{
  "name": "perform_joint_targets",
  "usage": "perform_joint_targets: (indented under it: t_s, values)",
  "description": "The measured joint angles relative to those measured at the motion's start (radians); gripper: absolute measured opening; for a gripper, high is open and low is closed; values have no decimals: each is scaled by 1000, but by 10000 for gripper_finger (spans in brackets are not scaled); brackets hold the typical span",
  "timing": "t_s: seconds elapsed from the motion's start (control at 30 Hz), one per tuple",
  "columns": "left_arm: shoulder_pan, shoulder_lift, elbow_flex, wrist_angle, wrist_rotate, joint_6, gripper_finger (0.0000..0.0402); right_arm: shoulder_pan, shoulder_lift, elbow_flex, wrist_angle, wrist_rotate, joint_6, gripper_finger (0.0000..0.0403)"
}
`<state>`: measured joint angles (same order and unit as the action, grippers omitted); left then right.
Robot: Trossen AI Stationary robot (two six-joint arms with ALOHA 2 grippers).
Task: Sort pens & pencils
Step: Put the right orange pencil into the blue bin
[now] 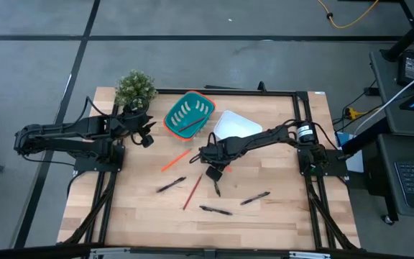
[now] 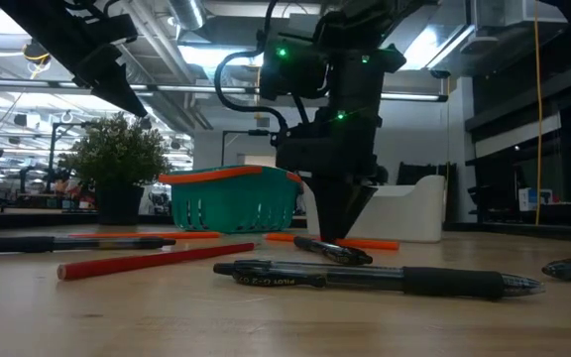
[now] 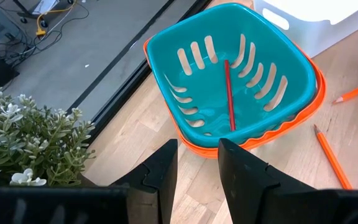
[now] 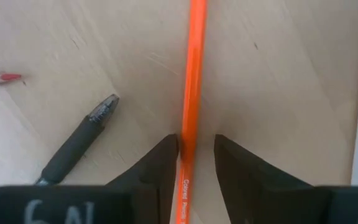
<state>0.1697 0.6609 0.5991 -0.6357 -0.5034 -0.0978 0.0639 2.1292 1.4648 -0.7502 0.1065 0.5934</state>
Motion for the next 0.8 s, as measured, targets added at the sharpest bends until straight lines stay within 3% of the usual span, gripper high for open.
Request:
perform_joint_targets:
  t_s: [0.4, 0.8]
  values:
    - [0, 0, 0, 0, 0, 0, 110, 1, 1, 1, 8, -6, 4, 27]
    - [0, 0, 0, 0, 0, 0, 110, 12, 10, 64, -67, 14, 13, 19]
